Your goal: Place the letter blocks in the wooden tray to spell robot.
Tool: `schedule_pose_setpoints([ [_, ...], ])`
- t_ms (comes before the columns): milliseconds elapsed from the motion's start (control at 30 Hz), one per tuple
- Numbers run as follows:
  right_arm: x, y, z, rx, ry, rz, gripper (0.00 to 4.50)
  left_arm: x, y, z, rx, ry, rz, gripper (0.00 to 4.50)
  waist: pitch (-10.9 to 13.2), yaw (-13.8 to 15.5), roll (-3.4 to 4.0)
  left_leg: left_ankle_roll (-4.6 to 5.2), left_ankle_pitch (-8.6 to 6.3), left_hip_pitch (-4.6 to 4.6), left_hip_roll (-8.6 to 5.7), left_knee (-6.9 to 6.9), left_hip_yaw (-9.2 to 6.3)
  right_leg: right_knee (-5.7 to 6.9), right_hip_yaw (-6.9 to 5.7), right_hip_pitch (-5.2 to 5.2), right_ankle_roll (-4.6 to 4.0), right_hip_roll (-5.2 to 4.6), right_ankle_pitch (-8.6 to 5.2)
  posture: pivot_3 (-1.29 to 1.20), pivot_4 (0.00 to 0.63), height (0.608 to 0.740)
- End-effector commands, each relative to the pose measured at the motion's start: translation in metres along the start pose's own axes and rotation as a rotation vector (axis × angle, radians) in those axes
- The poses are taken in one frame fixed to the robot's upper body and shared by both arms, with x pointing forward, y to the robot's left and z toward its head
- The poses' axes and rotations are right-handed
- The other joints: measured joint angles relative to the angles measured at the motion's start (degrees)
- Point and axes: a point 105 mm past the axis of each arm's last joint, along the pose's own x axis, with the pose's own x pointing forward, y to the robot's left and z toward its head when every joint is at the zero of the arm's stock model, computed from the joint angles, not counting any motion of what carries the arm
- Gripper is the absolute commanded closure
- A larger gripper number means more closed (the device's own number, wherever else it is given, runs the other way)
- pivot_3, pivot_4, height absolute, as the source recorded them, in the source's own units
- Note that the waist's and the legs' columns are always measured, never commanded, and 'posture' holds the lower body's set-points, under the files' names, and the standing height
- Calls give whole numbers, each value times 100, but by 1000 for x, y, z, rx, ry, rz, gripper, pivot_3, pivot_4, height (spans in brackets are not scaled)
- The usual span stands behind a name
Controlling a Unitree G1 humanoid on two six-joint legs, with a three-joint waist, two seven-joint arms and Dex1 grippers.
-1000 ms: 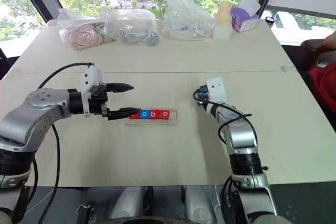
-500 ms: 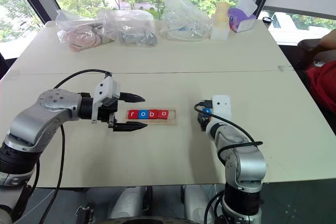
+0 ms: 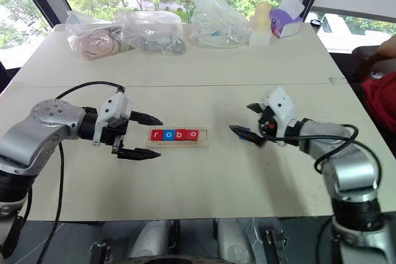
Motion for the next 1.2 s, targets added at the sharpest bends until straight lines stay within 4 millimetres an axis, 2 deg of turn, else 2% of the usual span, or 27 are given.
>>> schedule_pose_setpoints([
  [33, -2, -18, -13, -104, 42, 79, 50, -1, -7, 14, 58, -24, -37, 0, 1, -8, -1, 0, 0, 0, 0, 2, 2, 0, 1, 0, 0, -1, 0, 0, 150, 735],
  [133, 1, -28, -28, -146, 97, 140, 50, -2, -7, 16, 72, -25, -16, 0, 4, -21, 0, 0, 0, 5, 3, 5, 3, 2, 9, -1, 0, 0, 1, 0, 150, 735],
  [300, 16, -32, -51, -197, 148, 207, 50, -2, -8, 19, 39, -56, 37, 0, 4, -11, 0, 0, 0, 6, 4, 5, -1, 8, 9, 0, 0, 0, 1, 0, 150, 735],
  [500, 29, -32, -65, -183, 134, 220, 50, -3, -4, 14, -5, -70, 110, 0, 4, -13, 0, -1, 0, 7, 3, 12, -9, 14, 9, 2, 1, -6, 2, 0, 150, 735],
  [600, 33, -32, -62, -186, 100, 224, 870, -4, -4, 11, -14, -62, 122, 0, 4, -21, 0, -1, 1, 25, 6, 12, -6, 14, 10, 17, -1, -5, 3, 0, 150, 735],
  [767, 31, -28, -64, -199, 105, 241, 3338, -7, -2, 4, -21, -37, 133, 0, 5, -6, 1, -1, 1, 46, 5, 11, -4, 17, 11, 36, -2, -6, 2, 0, 150, 735],
  [833, 30, -28, -64, -227, 119, 237, 3363, -8, -1, 3, -21, -31, 140, 0, 5, -5, 1, -1, 1, 48, 5, 11, -4, 17, 11, 39, -2, -7, 2, 0, 150, 735],
  [900, 38, -22, -39, -258, 76, 237, 3363, -19, 9, -5, -27, 7, 191, 0, 4, -10, 1, -1, 1, 48, 5, 10, -4, 17, 11, 39, -2, -7, 2, 0, 150, 735],
  [1033, 59, 4, 11, -261, -23, 266, 3363, -33, 19, -14, -35, 45, 228, 0, 10, -39, 12, -2, 1, 49, 8, 4, 1, 30, 18, 22, -5, -3, 3, 0, 150, 735],
  [1133, 70, 24, 31, -216, -61, 295, 3363, -38, 25, -13, -27, 49, 253, 0, 10, 0, 12, -2, 1, 45, 10, 4, -8, 31, 14, 21, -7, 1, 3, 0, 150, 735],
  [1200, 74, 34, 32, -192, -42, 322, 3363, -40, 27, -13, -27, 47, 265, 0, 10, 45, 12, -2, 1, 34, 6, 5, -13, 27, 8, 19, -6, -4, 3, 0, 150, 735],
])
